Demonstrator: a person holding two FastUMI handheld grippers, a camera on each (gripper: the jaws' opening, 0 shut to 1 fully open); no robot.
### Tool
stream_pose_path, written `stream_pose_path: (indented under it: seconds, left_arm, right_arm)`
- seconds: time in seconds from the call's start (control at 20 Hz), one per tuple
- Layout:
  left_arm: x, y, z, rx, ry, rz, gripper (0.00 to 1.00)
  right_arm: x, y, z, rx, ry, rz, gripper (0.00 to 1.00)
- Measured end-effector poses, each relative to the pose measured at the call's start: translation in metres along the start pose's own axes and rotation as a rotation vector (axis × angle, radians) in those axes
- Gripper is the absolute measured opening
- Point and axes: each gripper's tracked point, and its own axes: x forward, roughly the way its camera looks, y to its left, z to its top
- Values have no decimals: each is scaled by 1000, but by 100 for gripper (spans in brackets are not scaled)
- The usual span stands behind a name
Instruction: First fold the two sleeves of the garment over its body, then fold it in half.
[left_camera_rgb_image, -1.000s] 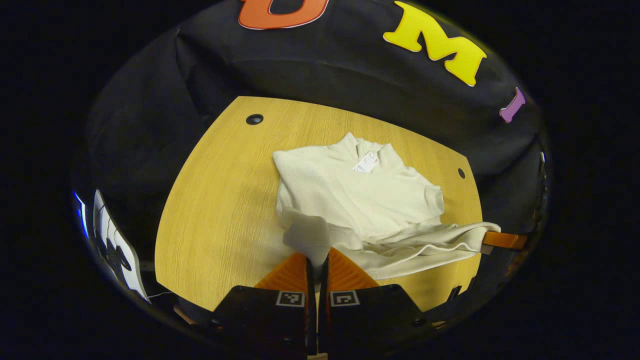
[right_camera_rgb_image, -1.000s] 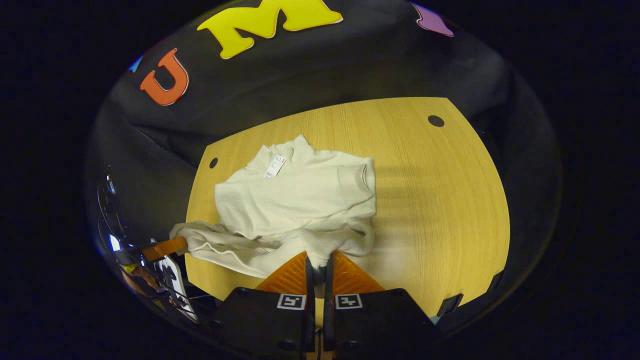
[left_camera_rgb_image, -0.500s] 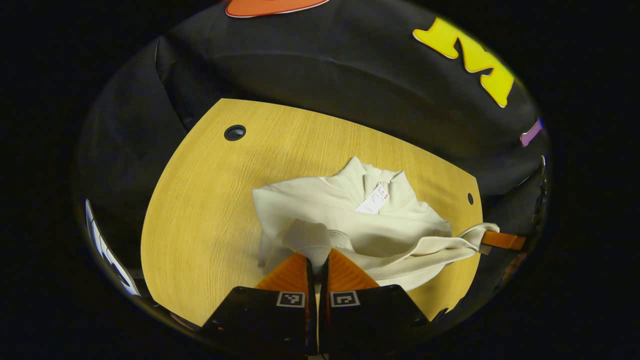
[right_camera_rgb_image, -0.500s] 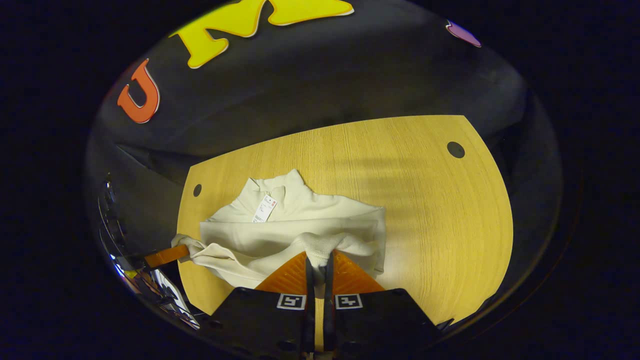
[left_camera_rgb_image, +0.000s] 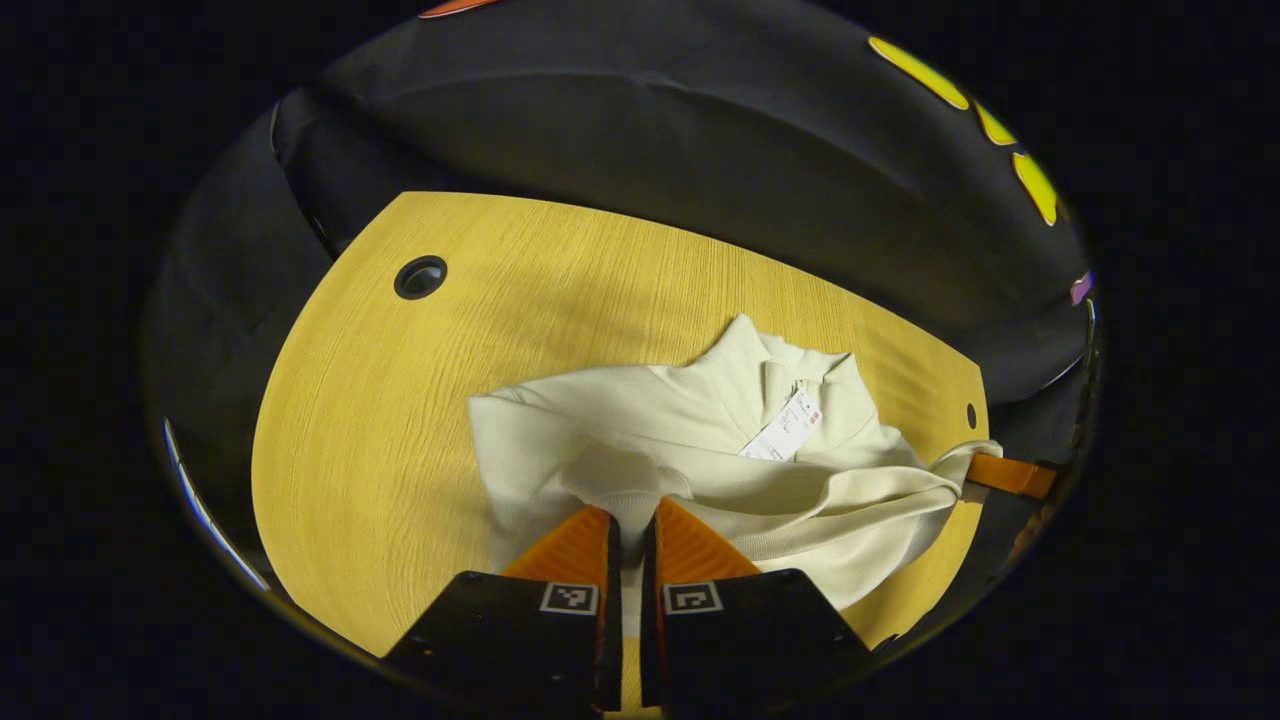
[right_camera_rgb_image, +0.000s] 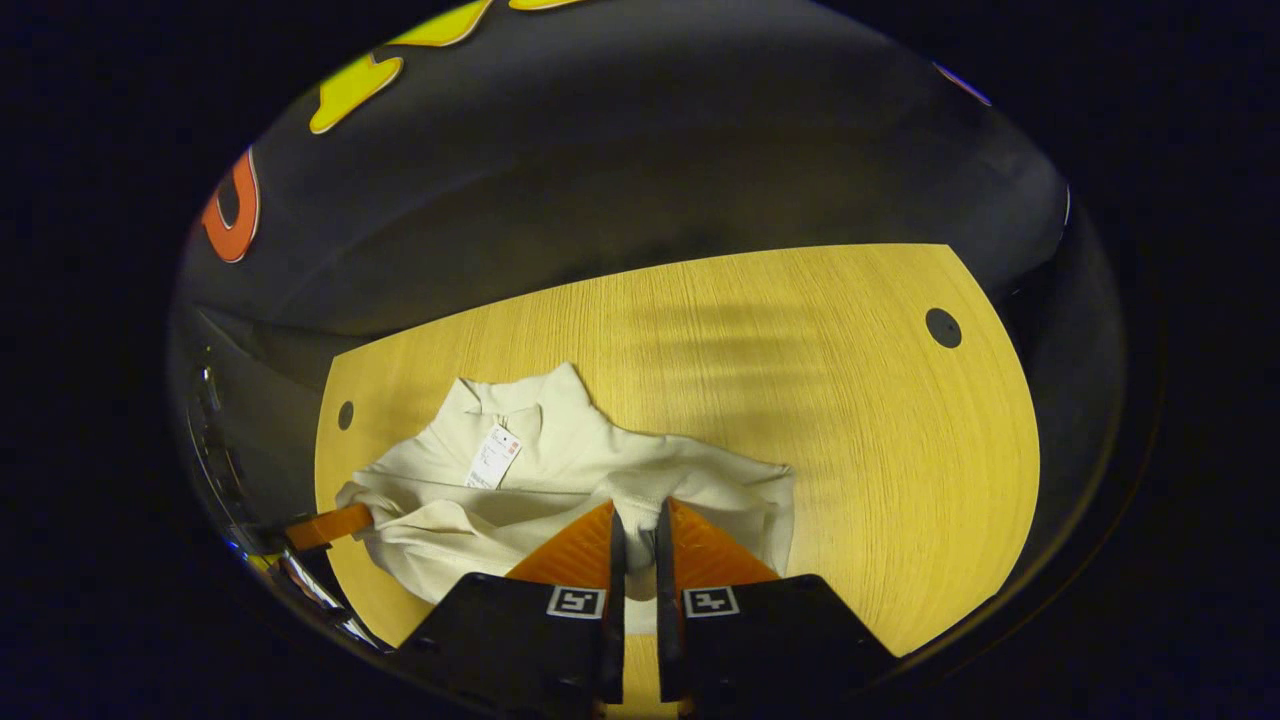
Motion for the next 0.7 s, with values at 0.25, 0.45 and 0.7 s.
stream_pose_path:
  seconds: [0.25, 0.45, 0.7]
  left_arm:
    - [4, 3, -1, -21, -6, 8, 36]
    - [-9, -3, 8, -15, -57, 5, 91]
    - [-52, -5, 18, 41, -198, 0, 100]
  right_arm:
    - [3, 8, 13, -14, -52, 9, 26]
    - [-18, 18, 20, -52, -112, 34, 44]
    - [-68, 16, 19, -138, -199, -3, 89]
